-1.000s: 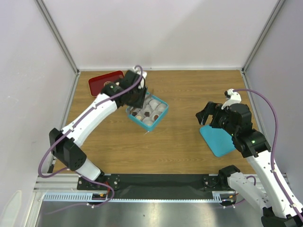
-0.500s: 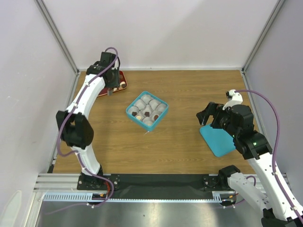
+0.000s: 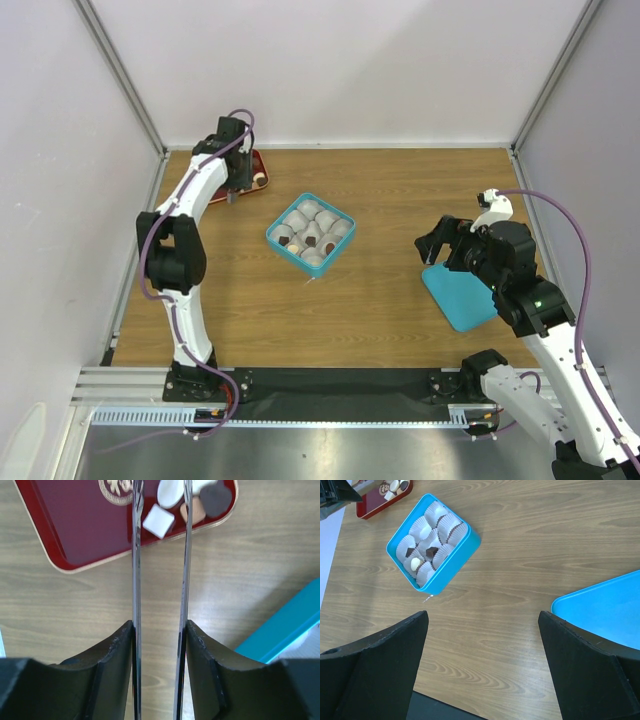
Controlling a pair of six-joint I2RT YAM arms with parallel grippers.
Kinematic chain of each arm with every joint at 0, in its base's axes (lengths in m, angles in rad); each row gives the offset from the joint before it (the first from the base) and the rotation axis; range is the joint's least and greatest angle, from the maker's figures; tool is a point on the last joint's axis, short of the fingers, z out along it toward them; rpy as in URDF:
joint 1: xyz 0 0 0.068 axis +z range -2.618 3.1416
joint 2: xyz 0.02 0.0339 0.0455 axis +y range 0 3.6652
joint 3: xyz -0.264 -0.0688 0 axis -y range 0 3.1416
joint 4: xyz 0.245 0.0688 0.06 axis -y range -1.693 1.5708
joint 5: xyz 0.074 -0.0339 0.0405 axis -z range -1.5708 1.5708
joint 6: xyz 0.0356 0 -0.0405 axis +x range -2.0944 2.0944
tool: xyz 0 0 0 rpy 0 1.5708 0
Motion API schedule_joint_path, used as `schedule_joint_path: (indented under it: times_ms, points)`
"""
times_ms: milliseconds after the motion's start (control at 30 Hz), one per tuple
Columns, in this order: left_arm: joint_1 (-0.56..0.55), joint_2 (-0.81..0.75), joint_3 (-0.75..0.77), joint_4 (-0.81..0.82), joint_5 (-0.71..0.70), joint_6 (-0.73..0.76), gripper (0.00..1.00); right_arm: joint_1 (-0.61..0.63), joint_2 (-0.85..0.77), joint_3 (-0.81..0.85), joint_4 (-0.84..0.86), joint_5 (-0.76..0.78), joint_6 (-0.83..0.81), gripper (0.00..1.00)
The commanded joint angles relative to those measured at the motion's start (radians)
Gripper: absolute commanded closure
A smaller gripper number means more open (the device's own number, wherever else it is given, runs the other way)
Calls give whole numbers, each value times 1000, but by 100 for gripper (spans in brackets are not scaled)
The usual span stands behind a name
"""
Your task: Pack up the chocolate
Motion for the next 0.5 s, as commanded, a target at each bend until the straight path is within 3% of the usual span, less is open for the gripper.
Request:
schedule_joint_path:
  times_ms: [0, 467]
  points:
    - [7, 9, 62, 44, 10, 36, 52, -3, -5, 2, 31, 9, -12, 1]
    - [10, 37, 8, 69, 24, 42, 53, -3, 1, -4, 39, 11, -15, 1]
